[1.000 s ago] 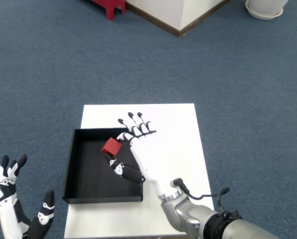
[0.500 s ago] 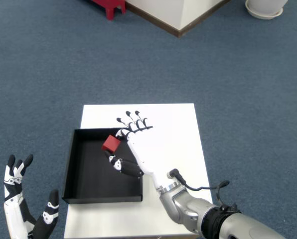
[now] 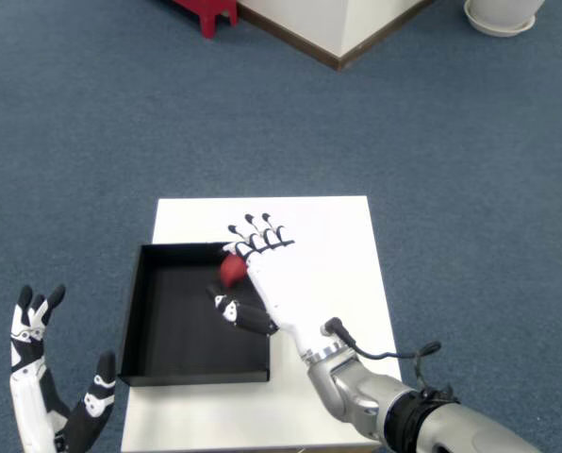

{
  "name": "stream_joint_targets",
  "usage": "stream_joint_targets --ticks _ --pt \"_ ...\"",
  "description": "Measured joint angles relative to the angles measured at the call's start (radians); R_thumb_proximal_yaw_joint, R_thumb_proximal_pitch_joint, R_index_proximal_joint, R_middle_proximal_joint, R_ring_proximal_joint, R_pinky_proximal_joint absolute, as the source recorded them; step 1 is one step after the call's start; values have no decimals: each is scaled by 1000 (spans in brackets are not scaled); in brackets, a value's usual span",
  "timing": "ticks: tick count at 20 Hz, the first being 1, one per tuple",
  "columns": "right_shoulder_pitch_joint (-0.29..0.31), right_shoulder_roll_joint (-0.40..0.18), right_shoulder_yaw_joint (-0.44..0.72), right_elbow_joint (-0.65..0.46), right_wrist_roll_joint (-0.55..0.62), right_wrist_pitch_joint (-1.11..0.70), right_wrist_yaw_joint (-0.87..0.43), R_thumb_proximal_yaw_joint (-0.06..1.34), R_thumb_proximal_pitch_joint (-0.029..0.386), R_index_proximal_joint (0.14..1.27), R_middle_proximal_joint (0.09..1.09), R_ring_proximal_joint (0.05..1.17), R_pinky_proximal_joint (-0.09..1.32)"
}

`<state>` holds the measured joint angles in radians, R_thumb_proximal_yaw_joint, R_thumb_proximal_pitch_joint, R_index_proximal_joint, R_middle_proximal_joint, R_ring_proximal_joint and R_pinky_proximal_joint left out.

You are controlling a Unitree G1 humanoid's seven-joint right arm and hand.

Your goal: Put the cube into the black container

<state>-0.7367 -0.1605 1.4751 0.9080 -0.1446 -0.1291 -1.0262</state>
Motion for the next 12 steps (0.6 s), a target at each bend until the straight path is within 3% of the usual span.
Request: stream_joint_targets --ticks 8,12 --pt "-5 -6 -10 -19 24 -15 -6 600 117 569 260 148 -41" --pt "17 -14 -62 -64 82 -106 -97 633 116 554 274 167 -31"
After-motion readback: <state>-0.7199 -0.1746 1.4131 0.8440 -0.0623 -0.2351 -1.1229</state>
